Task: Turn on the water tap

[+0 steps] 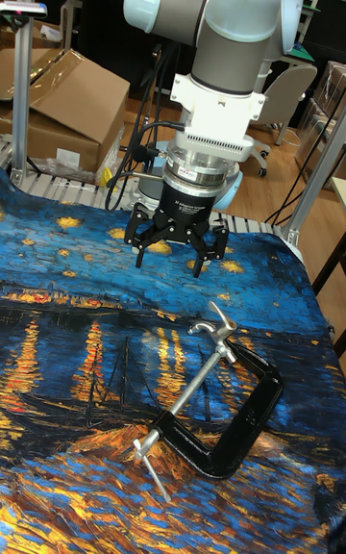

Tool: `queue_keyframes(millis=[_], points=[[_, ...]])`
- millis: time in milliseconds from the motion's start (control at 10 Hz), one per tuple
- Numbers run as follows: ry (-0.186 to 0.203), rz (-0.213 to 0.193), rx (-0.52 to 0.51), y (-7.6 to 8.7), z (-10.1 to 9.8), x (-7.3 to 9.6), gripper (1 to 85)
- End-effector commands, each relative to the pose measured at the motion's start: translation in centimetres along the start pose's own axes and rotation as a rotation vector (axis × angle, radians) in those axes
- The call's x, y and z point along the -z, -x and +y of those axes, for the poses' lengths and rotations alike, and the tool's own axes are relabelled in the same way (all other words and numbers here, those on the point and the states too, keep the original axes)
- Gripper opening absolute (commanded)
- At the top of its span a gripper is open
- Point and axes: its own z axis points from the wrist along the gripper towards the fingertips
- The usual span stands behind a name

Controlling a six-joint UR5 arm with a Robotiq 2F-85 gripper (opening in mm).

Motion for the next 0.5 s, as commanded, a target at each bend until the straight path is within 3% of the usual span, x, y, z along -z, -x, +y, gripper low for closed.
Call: queue_keyframes(millis=[0,100,400], points=[[-0.005,-0.179,-0.143,4.58,-0.24,0.41,84.0],[-0.010,-0.179,-0.144,4.62,-0.24,0.36,1.0],[-0.011,-0.179,-0.144,4.63,-0.24,0.35,1.0]])
